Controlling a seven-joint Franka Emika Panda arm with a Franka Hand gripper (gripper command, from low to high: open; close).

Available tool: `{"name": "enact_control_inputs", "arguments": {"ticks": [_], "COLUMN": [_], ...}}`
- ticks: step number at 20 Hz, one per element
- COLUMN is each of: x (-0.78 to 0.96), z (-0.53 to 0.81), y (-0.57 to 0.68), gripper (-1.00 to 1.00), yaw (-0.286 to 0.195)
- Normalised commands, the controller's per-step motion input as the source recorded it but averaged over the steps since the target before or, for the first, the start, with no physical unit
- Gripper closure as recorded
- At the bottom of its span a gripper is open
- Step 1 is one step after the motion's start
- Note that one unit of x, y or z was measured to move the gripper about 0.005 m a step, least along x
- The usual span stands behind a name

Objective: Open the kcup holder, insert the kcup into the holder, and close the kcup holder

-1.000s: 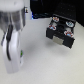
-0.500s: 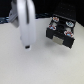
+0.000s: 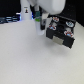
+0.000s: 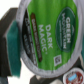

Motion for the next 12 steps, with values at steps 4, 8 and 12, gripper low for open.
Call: {"name": "enact_control_inputs", "arguments": {"ticks": [4, 8, 12], "x": [0.11, 0.11, 0.1], "z": [0.43, 0.3, 0.19], "y": [0.66, 0.66, 0.64], "gripper": [1.0, 1.0, 1.0], "yaw": [0.013, 0.02, 0.037]}}
